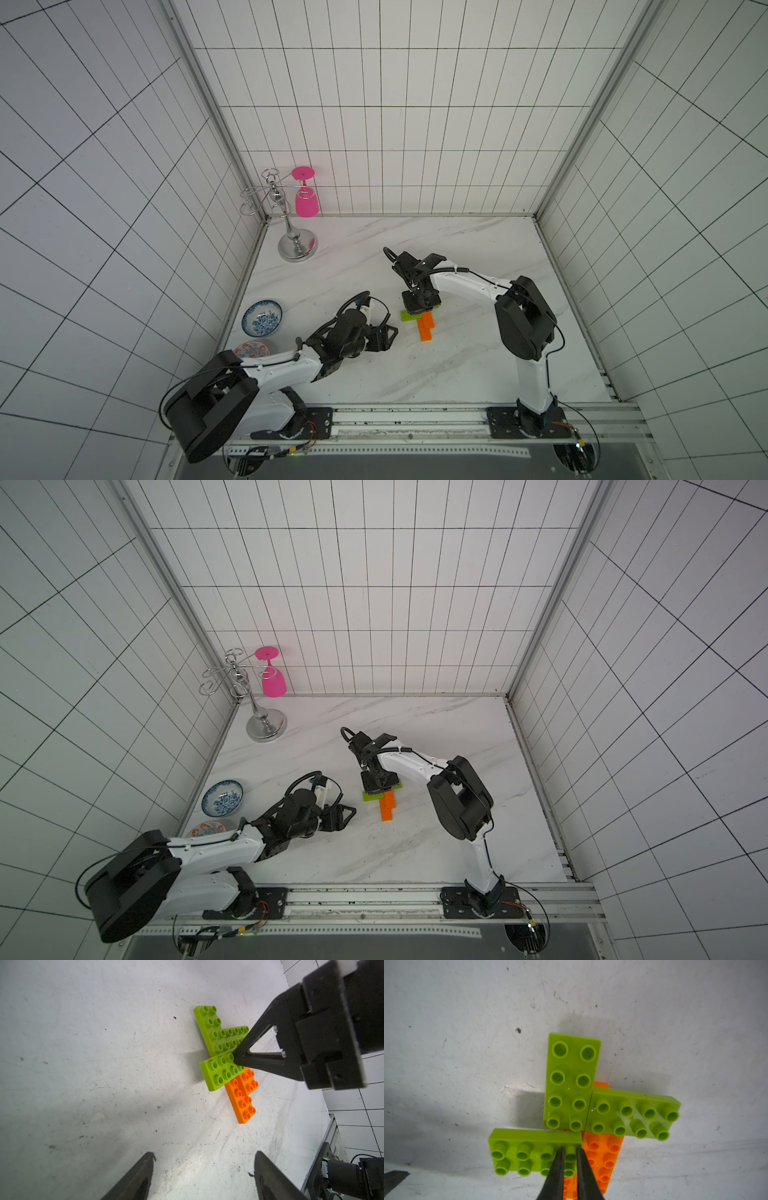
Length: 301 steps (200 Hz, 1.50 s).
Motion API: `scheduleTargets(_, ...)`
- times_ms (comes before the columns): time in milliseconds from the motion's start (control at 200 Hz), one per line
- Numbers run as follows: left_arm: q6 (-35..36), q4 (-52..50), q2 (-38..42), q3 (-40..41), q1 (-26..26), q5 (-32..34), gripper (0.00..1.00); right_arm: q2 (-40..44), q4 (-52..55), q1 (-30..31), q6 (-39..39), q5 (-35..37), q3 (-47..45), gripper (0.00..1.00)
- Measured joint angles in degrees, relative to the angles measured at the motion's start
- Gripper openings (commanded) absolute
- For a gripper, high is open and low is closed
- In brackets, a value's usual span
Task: Assemble a small pinwheel with lego
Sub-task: Assemble the lego brick with the lego brick.
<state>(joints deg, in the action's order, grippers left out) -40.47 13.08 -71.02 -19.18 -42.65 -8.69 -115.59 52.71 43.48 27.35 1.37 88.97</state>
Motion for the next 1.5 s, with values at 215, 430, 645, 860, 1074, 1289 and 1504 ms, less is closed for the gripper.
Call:
scheduleTargets(215,0.0,0.02,0.0,0.0,0.0,0.0,0.77,-0.2,-0.24,0.0,0.0,0.0,0.0,0.14)
scheduleTargets(430,0.0,0.02,0.0,0.0,0.0,0.0,0.77,-0.39,-0.28,0.0,0.0,0.04,0.0,0.13)
scheduleTargets(645,0.0,0.0,0.02,0.0,0.0,0.0,0.77,-0.5,-0.31,0.0,0.02,0.11,0.0,0.11)
scheduleTargets(860,0.0,0.0,0.02,0.0,0.0,0.0,0.77,-0.37,-0.83,0.0,0.02,0.31,-1.05,0.11)
scheduleTargets(1074,0.0,0.02,0.02,-0.11,0.0,0.0,0.77,-0.28,-2.75,0.0,0.17,0.94,-2.73,0.11)
scheduleTargets(1289,0.0,0.0,0.02,-0.11,0.0,-0.02,0.77,-0.37,-2.82,0.0,0.26,1.01,-2.78,0.11)
scheduleTargets(1504,0.04,-0.52,1.03,-0.11,0.0,0.15,0.78,-0.31,-2.82,0.0,0.31,0.96,-2.78,0.15)
